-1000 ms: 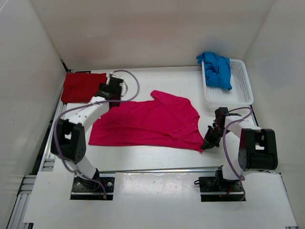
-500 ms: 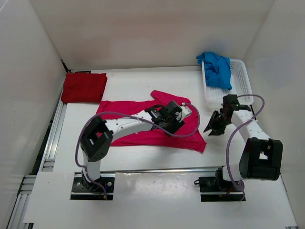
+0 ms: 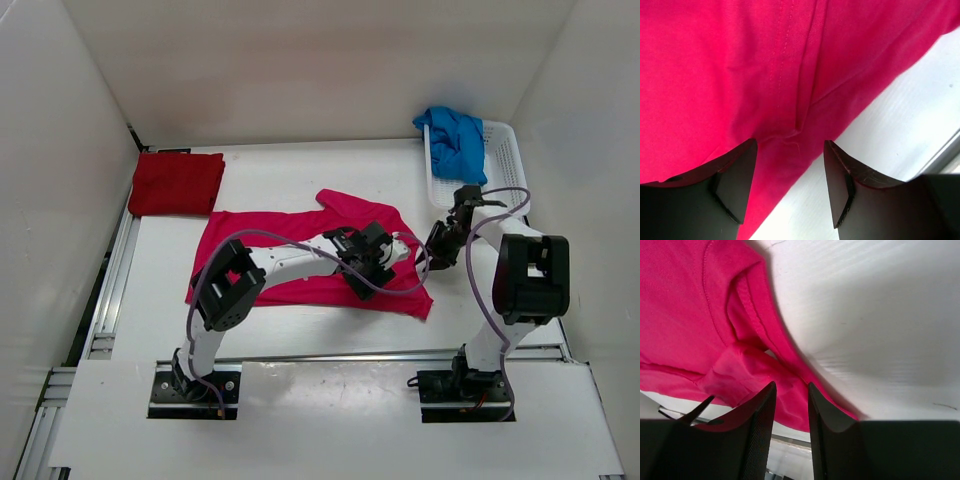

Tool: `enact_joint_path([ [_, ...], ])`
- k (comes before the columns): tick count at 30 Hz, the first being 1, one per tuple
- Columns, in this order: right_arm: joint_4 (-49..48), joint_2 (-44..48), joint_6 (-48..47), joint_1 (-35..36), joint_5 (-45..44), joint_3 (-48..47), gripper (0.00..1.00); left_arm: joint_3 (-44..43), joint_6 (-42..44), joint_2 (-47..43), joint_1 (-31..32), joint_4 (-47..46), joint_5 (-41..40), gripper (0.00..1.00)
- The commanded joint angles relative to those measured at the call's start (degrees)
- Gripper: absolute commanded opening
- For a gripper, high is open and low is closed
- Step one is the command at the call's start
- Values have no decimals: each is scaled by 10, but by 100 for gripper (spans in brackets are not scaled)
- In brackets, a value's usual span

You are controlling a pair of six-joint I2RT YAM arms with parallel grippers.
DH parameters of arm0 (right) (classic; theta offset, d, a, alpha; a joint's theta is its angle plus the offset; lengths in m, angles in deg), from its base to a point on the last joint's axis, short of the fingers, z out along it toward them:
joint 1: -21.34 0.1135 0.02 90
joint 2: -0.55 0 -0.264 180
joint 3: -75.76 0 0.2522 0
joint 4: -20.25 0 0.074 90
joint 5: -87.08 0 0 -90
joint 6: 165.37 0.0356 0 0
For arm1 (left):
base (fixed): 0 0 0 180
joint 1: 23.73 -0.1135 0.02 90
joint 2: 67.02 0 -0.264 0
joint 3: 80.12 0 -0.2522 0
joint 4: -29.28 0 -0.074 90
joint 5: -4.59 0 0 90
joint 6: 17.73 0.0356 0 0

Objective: Fold and stack the t-shirts
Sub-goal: Fold the flattened tshirt in 1/3 of the way

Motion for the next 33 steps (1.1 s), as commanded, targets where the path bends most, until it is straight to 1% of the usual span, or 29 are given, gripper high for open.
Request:
enact_joint_path([
  [1, -14, -6, -9, 13, 26, -26, 38, -24, 0, 2, 4, 0, 11, 67],
  [3, -14, -11, -9, 24, 20, -26, 39, -37, 0, 12, 4, 0, -1, 67],
  [6, -14, -23, -9, 31, 20, -26, 42, -42, 0, 25, 4, 0, -6, 60],
  [7, -19, -23, -9, 32, 20, -26, 44, -42, 0, 25, 4, 0, -13, 56],
  [8, -20, -23, -9, 38, 13, -26, 44, -42, 0, 25, 4, 0, -19, 46],
  [10, -20, -23, -9, 45, 6, -13, 44, -47, 0, 25, 4, 0, -25, 34],
  [11, -26, -23, -9, 45, 0, -13, 44, -47, 0, 25, 4, 0, -32, 29],
  [12, -26, -17, -9, 45, 0, -6, 44, -47, 0, 25, 4, 0, -32, 26],
  [15, -26, -17, -9, 45, -6, 0, 44, -53, 0, 25, 4, 5, -43, 26],
  [16, -26, -23, -9, 45, -6, 0, 40, -53, 0, 25, 4, 5, -43, 26],
  [17, -31, -24, -9, 45, 1, 0, 30, -53, 0, 25, 4, 5, -43, 26],
  [19, -31, -29, -9, 45, 1, 0, 18, -53, 0, 25, 4, 5, -43, 26],
  [20, -31, -29, -4, 45, 1, -6, 8, -58, 0, 25, 4, 5, -43, 21],
  [22, -31, -23, -4, 45, 1, -6, 1, -59, 0, 25, 4, 5, -48, 14],
  [23, -31, -15, -4, 45, 1, -6, 1, -59, 0, 25, 4, 5, -48, 10],
  [29, -31, 19, 7, 45, 6, -18, 1, -64, 0, 19, -2, 11, -53, 10],
  [30, -31, 20, 7, 45, 6, -24, 1, -64, 0, 14, -2, 11, -53, 13],
  [31, -31, 20, 7, 45, 6, -24, 1, -56, 0, 14, -2, 11, -53, 34],
  [32, -31, 20, 7, 45, 6, -24, 1, -48, 0, 14, 3, 11, -48, 44],
  [33, -31, 14, 7, 45, 6, -24, 1, -48, 0, 14, 3, 11, -48, 52],
])
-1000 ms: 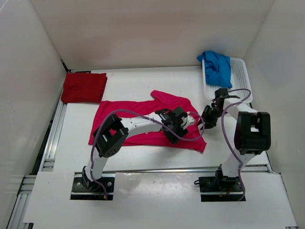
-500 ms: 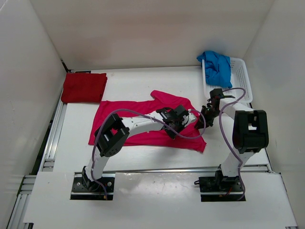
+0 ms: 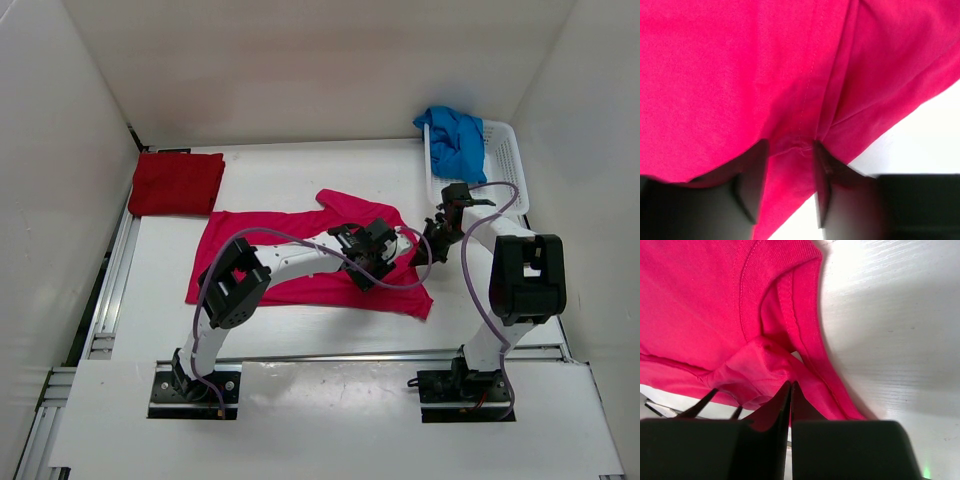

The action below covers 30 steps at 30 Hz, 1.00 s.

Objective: Fold and stack the t-shirts
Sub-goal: Fold the flattened tshirt in 1/3 of the way

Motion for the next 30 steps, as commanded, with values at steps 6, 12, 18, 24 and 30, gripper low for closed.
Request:
enact_joint_path([
  [6, -4, 13, 9, 0, 11, -13, 1, -18, -2, 0, 8, 2, 10, 65],
  [12, -4, 18, 9, 0, 11, -8, 1, -14, -2, 8, 8, 2, -1, 37],
  [18, -4, 18, 9, 0, 16, -8, 1, -8, -2, 13, 8, 2, -12, 10],
  [24, 3, 29, 9, 5, 11, -26, 1, -44, -2, -8, -11, 7, -46, 10],
  [30, 21, 42, 9, 30, -21, -83, 1, -58, -2, -36, -42, 51, -8, 10],
])
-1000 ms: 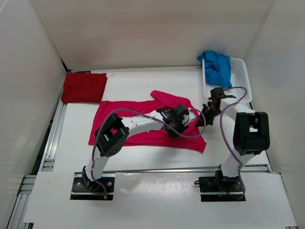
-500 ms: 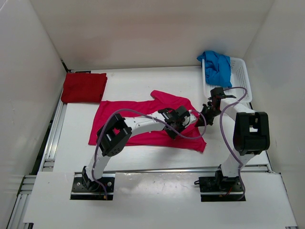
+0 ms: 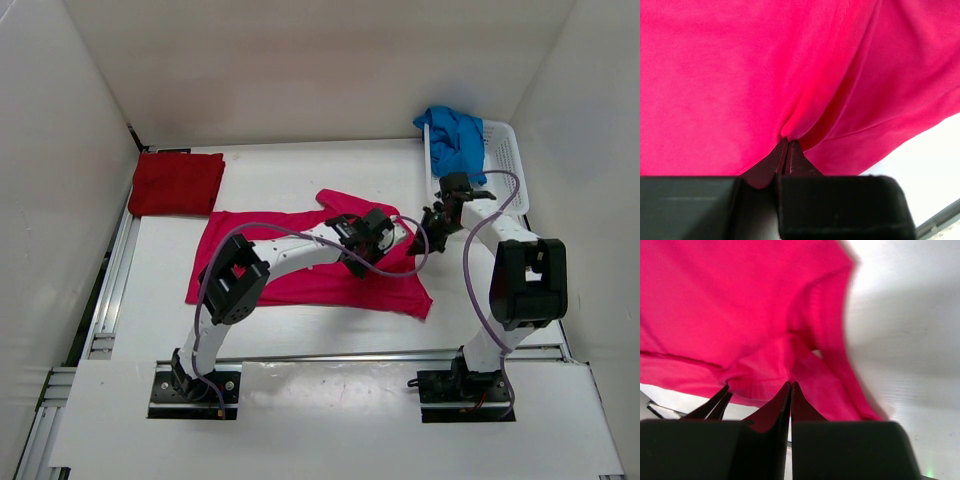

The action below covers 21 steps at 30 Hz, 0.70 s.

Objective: Fold and stack the t-shirts
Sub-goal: Fold the flattened tshirt in 1/3 of the way

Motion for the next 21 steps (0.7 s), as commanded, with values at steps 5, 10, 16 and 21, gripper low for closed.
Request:
enact_joint_path([
  [5, 25, -18, -7, 18, -21, -89, 1, -31, 0, -35, -35, 49, 33, 10],
  [10, 31, -68, -12, 23, -32, -126, 1, -60, 0, -1, -63, 54, 33, 10],
  [16, 31, -95, -1, 23, -37, -143, 10, -66, 0, 9, -77, 54, 33, 26],
  [21, 31, -110, 4, 29, -42, -177, 36, -91, 0, 39, -82, 54, -57, 30],
])
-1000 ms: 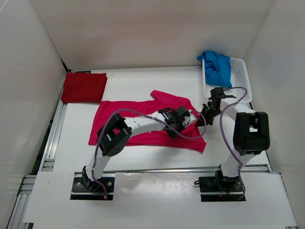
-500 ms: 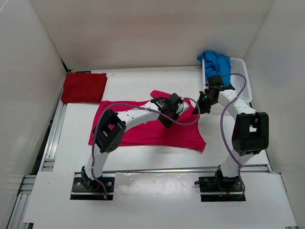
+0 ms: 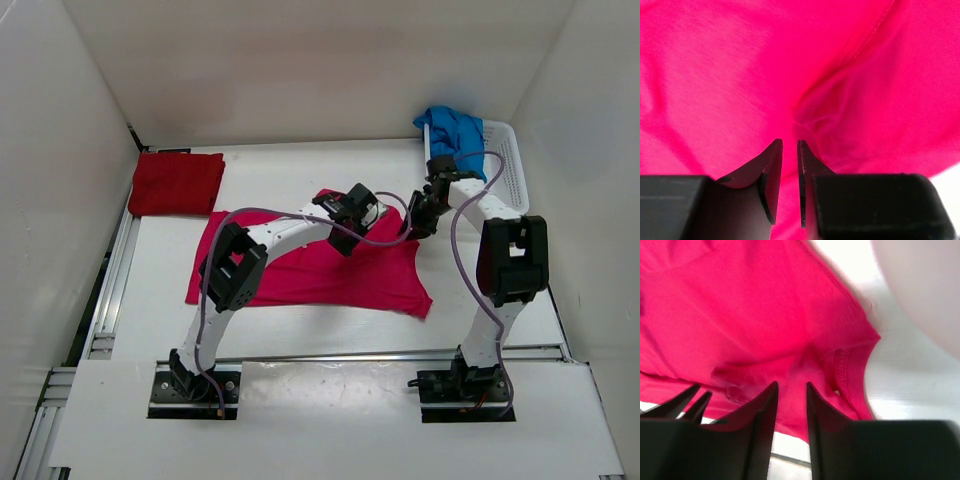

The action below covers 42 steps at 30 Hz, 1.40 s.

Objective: Fold and stack the t-shirts
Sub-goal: Fold the flattened tshirt in 1/3 of the way

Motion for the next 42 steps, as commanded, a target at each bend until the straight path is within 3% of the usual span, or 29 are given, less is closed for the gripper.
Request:
enact_joint_path([
  [1, 3, 3, 1, 12, -10, -48, 38, -35, 0, 16, -14, 3, -76, 30],
  [2, 12, 14, -6, 19, -16, -53, 44, -42, 0, 16, -14, 3, -87, 34],
  [3, 17, 21, -18, 19, -26, -54, 47, -42, 0, 10, -25, 8, -95, 50],
  [6, 48, 67, -29, 39, -56, -46, 52, -42, 0, -31, -57, 32, -89, 78],
  [8, 63, 114, -35, 39, -65, -5, 52, -33, 0, -81, -93, 50, -58, 89],
  [11, 80, 188, -35, 39, -78, 84, 54, 29, 0, -168, -150, 85, -23, 99],
  [14, 80, 259, -30, 33, -78, 163, 62, 107, 0, -245, -203, 98, -38, 99],
  [17, 71, 301, -30, 20, -15, 275, 87, 280, 0, -354, -303, 106, -85, 99],
  [19, 42, 323, -30, 12, 10, 314, 90, 356, 0, -395, -344, 100, -103, 99],
  [22, 18, 323, -17, 0, 23, 360, 92, 455, 0, -450, -418, 68, -124, 99],
  [25, -3, 302, -17, 0, 23, 386, 92, 495, 0, -445, -477, 56, -107, 99],
  [28, -27, 284, -17, -11, 29, 401, 92, 513, 0, -411, -514, 29, -107, 99],
  [33, -61, 278, -17, -39, 53, 429, 81, 511, 0, -342, -549, -10, -51, 99],
  [34, -68, 272, -12, -39, 53, 435, 78, 499, 0, -317, -556, -10, -36, 97],
  [37, -94, 272, -12, -44, 43, 443, 57, 493, 0, -292, -556, -10, -10, 84],
  [38, -100, 262, -12, -50, 43, 450, 38, 493, 0, -281, -550, -17, -18, 67],
  [39, -100, 257, -12, -58, 43, 450, 27, 493, 0, -281, -550, -17, -34, 58],
  [42, -87, 262, -12, -70, 43, 450, 2, 504, 0, -273, -544, -24, -35, 17],
])
